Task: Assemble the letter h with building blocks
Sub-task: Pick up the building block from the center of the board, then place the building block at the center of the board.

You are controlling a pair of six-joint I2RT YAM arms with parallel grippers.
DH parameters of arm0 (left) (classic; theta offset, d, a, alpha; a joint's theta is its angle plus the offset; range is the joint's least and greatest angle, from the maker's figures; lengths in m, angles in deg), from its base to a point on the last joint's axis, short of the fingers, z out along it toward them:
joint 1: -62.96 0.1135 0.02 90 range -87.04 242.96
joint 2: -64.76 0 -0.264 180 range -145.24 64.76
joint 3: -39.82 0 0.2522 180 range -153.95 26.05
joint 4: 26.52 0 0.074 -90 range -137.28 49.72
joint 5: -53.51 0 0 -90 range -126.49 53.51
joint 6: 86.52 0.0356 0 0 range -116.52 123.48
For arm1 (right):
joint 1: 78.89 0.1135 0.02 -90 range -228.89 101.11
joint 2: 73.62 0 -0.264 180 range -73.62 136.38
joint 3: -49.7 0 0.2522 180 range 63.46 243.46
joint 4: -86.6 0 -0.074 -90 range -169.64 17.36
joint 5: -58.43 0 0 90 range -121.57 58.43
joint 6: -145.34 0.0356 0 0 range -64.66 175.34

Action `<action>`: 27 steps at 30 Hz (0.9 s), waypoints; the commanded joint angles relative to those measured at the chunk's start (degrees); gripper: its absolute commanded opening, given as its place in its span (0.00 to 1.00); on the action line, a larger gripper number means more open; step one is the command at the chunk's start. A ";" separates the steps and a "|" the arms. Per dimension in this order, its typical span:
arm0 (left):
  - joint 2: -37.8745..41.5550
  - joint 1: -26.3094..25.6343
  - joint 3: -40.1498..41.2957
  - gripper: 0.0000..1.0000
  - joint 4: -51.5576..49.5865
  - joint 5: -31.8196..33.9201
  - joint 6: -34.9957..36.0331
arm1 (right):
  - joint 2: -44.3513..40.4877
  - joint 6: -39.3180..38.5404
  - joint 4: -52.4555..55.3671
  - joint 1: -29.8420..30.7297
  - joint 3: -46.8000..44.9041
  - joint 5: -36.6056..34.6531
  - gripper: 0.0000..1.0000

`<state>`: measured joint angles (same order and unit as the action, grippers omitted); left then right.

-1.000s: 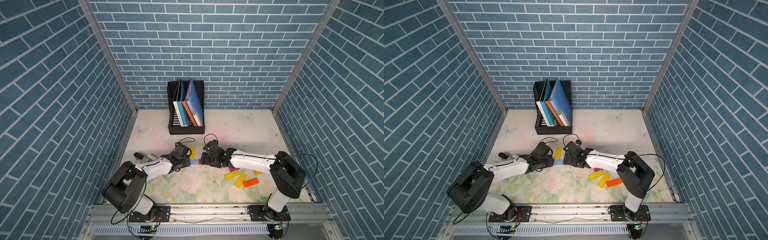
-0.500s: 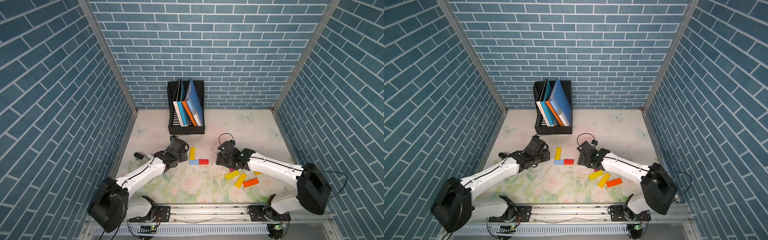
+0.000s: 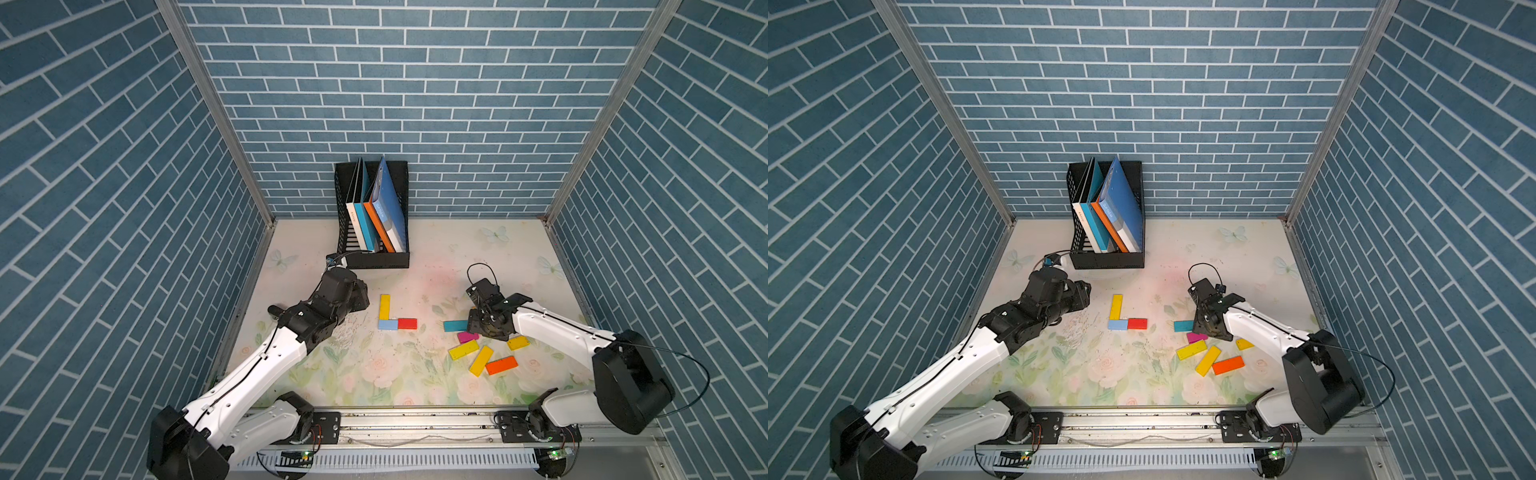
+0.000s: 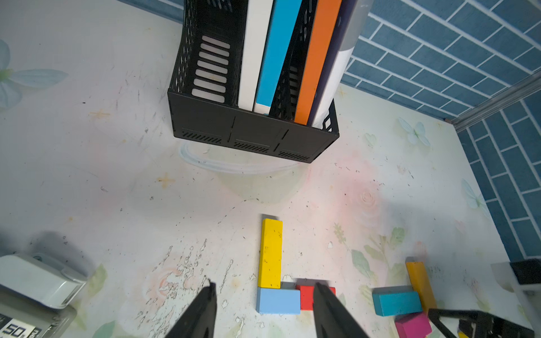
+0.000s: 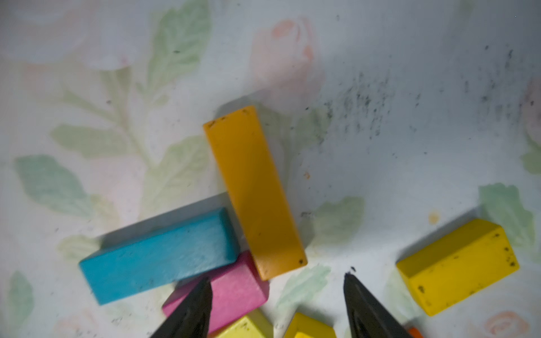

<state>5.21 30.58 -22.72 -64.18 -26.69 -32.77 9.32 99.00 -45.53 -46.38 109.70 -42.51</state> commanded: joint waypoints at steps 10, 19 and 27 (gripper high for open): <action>1.88 0.36 1.64 0.58 -2.04 0.09 1.19 | 9.70 -10.87 -5.45 -7.00 1.76 0.75 0.43; 1.01 0.74 5.36 0.58 -0.47 -0.08 -0.43 | 1.54 -8.18 4.97 -2.37 9.15 -5.57 0.04; 2.59 5.44 8.74 0.59 -1.33 -0.12 -4.93 | 7.47 13.70 3.31 26.26 18.45 -3.76 0.01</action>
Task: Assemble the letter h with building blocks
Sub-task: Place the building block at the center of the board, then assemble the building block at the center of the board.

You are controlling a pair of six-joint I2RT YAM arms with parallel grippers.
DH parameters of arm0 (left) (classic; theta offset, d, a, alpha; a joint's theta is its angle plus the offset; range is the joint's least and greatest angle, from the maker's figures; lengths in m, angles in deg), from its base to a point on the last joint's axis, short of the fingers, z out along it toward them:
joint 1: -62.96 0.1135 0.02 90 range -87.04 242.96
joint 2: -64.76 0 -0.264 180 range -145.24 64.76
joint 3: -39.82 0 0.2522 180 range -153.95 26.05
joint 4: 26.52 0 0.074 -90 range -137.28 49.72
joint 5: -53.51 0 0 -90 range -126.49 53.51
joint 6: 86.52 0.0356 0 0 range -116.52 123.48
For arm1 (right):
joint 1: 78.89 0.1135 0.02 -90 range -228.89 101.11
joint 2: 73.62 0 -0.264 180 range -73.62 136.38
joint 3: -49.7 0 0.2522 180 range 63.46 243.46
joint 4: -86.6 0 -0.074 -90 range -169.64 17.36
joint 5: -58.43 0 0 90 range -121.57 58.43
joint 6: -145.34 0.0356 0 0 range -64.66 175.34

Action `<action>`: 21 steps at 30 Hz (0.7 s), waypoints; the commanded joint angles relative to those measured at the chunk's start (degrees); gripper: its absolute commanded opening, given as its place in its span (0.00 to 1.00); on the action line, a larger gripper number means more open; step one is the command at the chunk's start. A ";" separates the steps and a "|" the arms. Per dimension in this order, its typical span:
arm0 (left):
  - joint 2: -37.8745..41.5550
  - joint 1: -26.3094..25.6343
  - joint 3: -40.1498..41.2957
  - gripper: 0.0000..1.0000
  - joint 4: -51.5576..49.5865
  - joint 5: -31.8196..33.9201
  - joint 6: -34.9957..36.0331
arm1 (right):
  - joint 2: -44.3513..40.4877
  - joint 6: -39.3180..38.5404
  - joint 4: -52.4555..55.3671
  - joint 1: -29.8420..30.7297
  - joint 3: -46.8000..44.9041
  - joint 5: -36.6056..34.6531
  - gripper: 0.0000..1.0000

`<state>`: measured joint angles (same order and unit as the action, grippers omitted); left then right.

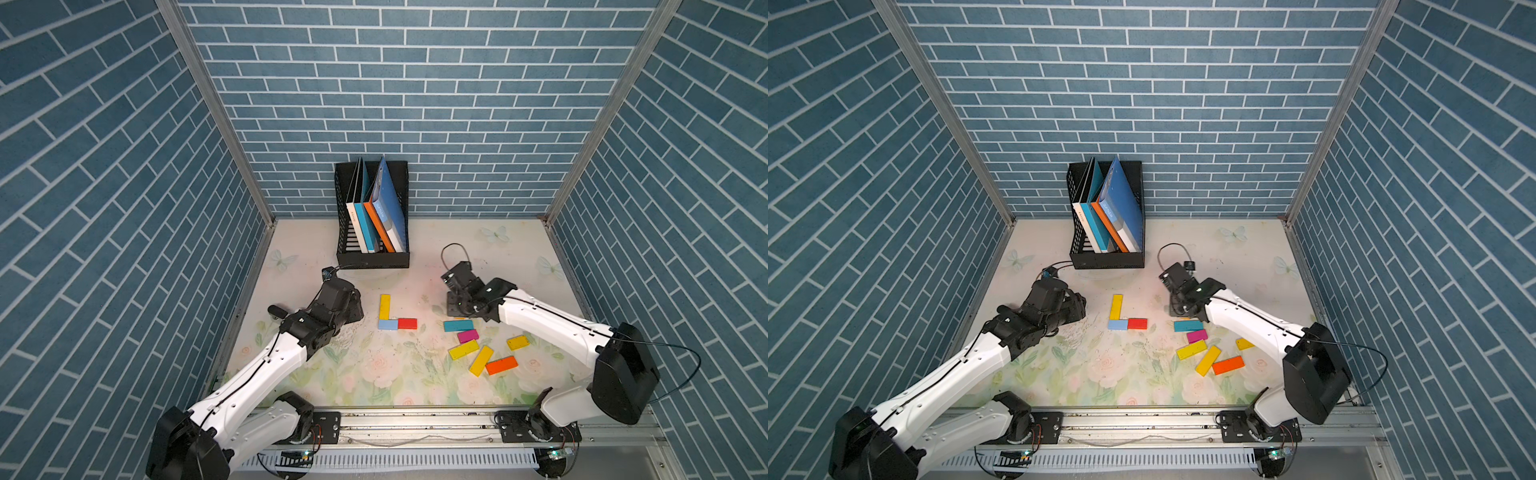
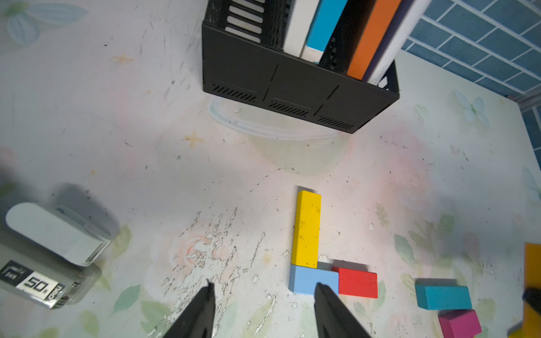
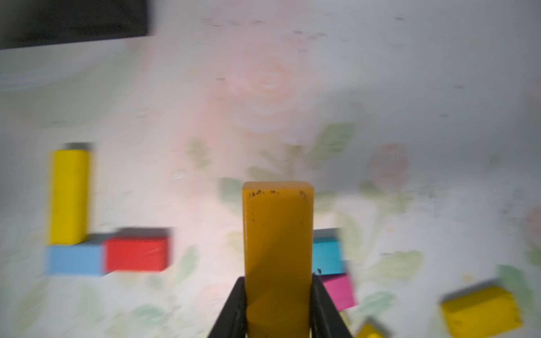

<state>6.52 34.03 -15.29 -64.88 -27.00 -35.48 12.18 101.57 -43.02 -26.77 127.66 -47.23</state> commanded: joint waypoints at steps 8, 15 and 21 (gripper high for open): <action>3.96 5.45 4.14 0.58 -1.89 -1.65 -1.94 | 22.40 17.48 -8.77 16.84 10.06 8.58 0.06; 2.30 5.46 5.17 0.59 -2.39 -2.43 -1.49 | 23.70 16.33 -8.27 17.17 12.18 11.07 0.63; -1.29 -2.80 5.14 0.65 -0.02 -3.40 -2.06 | 12.37 17.14 -4.80 15.90 8.08 5.40 0.77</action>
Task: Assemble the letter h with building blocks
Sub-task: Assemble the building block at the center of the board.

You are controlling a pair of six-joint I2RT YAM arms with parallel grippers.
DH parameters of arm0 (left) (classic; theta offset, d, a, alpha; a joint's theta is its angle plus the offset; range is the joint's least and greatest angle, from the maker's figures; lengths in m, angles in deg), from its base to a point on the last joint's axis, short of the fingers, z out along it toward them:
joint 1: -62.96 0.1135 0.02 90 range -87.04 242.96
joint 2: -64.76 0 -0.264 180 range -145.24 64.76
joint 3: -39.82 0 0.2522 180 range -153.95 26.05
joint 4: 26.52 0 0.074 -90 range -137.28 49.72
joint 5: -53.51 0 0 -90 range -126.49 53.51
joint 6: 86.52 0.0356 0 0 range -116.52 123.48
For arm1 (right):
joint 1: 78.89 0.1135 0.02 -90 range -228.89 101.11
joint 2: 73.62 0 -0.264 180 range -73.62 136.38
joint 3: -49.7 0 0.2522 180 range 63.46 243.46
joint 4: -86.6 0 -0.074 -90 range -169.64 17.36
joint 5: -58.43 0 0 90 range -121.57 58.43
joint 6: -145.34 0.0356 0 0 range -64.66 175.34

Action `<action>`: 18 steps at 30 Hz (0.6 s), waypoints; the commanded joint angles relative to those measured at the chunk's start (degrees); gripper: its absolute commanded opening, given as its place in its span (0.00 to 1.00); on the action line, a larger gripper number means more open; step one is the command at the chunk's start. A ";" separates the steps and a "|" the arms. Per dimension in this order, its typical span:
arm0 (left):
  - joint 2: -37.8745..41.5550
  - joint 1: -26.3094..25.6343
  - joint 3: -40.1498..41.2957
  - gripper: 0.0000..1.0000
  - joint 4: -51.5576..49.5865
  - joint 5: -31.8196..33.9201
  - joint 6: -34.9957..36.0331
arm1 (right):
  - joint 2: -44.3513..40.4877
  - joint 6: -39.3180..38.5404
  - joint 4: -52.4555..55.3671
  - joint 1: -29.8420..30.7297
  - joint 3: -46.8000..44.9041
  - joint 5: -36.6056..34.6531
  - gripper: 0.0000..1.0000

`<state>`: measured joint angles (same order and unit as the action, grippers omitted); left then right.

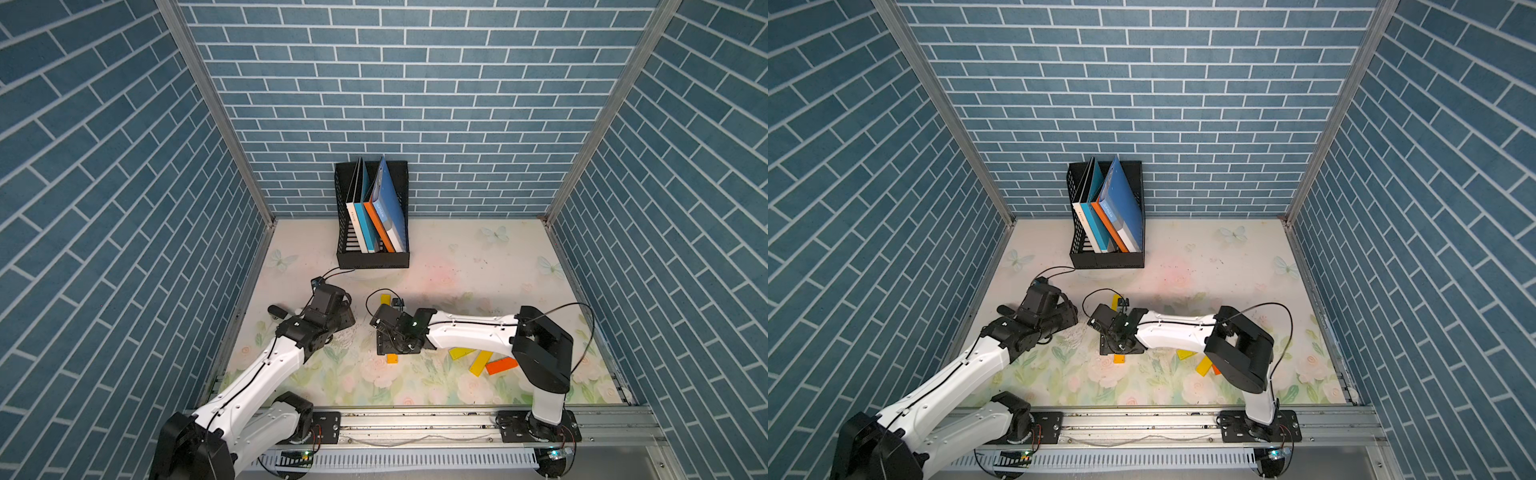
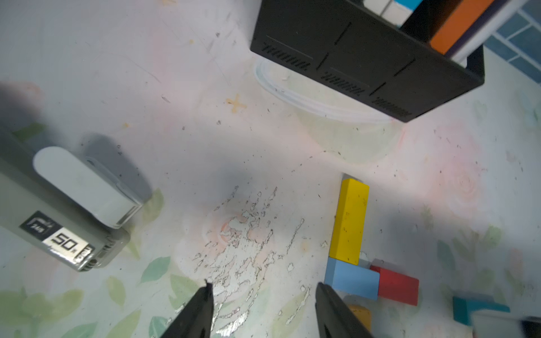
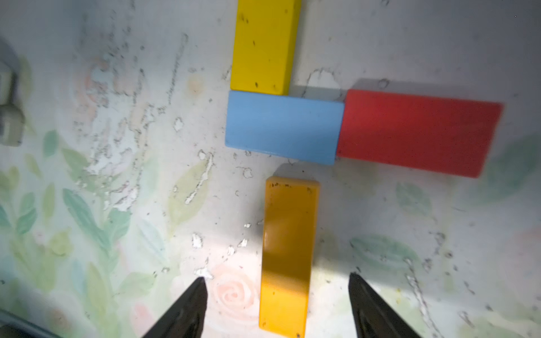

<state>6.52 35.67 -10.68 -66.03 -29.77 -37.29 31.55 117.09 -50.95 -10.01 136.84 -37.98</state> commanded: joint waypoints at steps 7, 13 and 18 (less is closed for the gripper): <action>-12.76 -23.42 -3.18 0.68 3.45 1.10 -3.88 | -23.04 3.06 7.42 -8.45 -11.72 -8.18 0.75; -21.18 -29.25 -4.67 0.67 4.47 1.03 -5.46 | -32.05 4.06 10.97 -11.70 -17.08 -10.54 0.74; -24.84 -30.20 -5.34 0.62 5.03 0.20 -5.75 | -34.92 4.76 11.67 -12.37 -19.33 -10.81 0.71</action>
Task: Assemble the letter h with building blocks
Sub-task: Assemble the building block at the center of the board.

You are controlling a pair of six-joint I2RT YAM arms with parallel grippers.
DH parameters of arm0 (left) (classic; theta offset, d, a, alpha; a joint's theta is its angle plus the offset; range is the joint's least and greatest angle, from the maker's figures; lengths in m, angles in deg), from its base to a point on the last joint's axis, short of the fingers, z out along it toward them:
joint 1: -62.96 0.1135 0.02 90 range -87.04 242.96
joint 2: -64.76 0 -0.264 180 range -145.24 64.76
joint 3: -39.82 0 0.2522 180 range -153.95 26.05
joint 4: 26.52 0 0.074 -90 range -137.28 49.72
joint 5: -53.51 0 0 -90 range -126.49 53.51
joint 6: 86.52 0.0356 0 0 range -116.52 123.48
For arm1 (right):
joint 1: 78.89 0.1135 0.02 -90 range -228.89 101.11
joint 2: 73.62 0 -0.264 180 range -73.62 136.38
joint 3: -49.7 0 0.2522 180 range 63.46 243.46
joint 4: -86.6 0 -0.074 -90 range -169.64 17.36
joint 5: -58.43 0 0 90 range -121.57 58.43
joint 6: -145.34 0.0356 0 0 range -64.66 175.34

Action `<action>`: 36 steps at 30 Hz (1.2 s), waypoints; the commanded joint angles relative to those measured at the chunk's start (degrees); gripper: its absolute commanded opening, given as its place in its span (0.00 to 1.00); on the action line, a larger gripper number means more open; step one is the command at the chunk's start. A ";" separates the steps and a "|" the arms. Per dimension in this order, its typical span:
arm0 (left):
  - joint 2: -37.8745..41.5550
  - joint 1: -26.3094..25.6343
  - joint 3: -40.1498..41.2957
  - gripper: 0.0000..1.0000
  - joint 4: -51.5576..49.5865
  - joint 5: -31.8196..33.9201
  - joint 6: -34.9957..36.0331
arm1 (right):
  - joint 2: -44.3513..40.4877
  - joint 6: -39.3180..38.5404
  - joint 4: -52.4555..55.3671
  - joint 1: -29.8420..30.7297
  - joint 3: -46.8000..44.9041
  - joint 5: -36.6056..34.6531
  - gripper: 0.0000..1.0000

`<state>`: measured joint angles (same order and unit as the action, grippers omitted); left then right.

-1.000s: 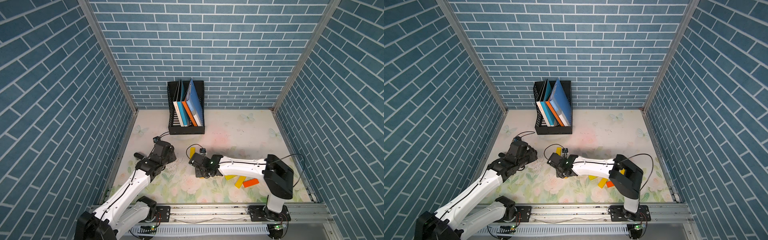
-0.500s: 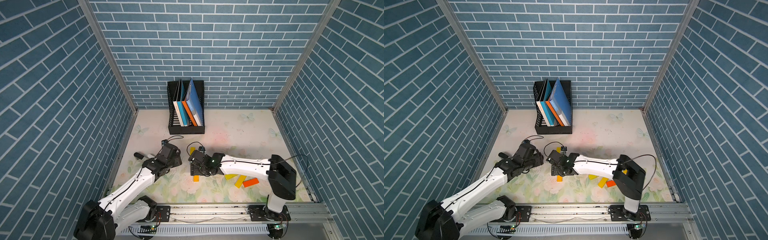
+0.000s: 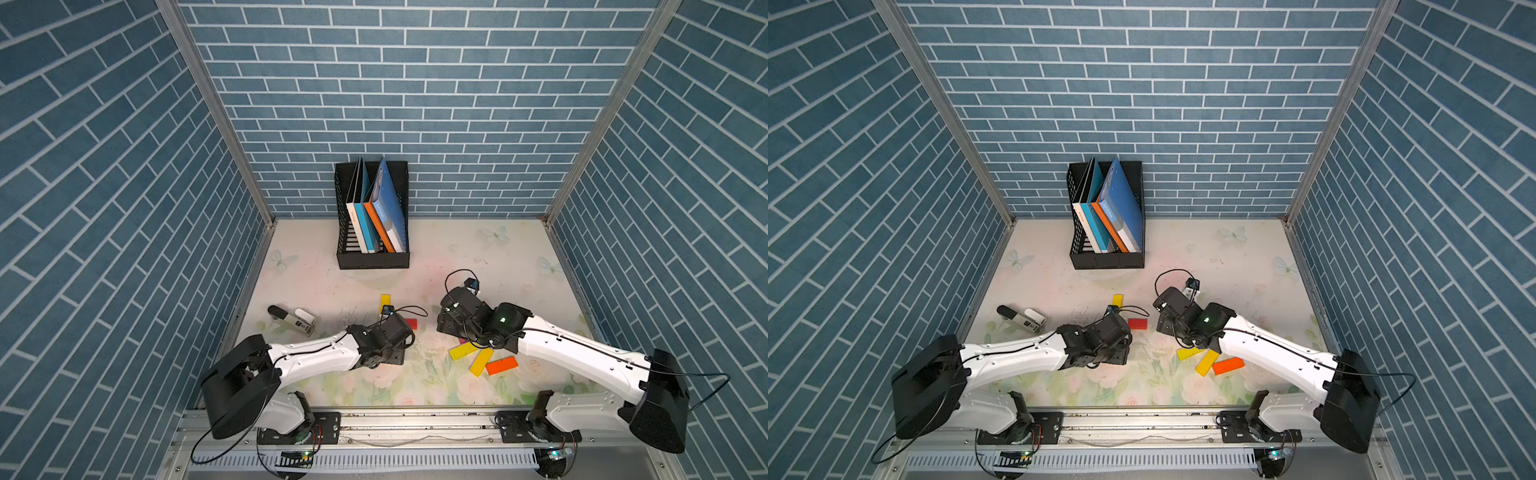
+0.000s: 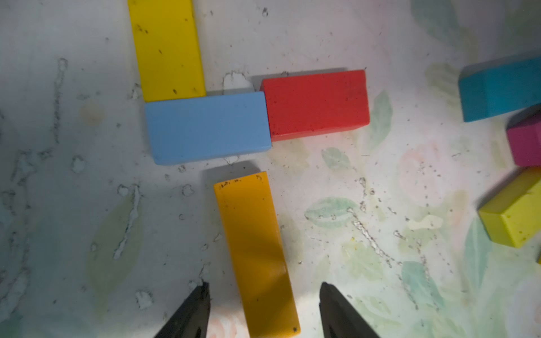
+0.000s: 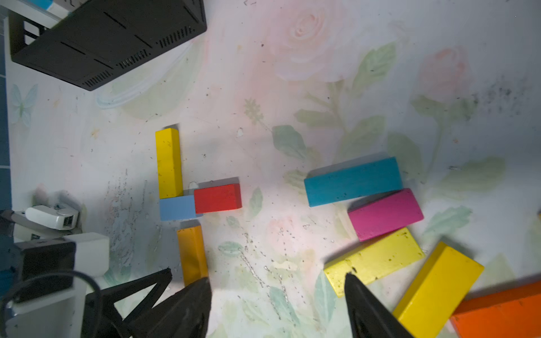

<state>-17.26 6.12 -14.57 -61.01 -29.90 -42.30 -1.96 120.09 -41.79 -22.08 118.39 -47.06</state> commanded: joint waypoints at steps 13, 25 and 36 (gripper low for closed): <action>-3.19 -0.18 -1.13 0.32 -4.56 4.39 -1.45 | -2.44 1.47 3.92 -1.09 -0.12 -2.53 0.66; -0.65 5.86 -0.58 0.49 -4.49 3.33 2.03 | -2.31 1.52 3.79 -1.14 -0.14 -2.44 0.65; -1.01 6.78 -0.96 0.56 -5.03 4.02 4.26 | -3.93 2.03 5.75 -1.27 0.50 -3.67 0.65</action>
<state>-17.70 12.22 -15.00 -65.09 -26.67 -39.55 -5.13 121.03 -38.08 -23.06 117.83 -49.02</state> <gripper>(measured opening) 0.567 0.651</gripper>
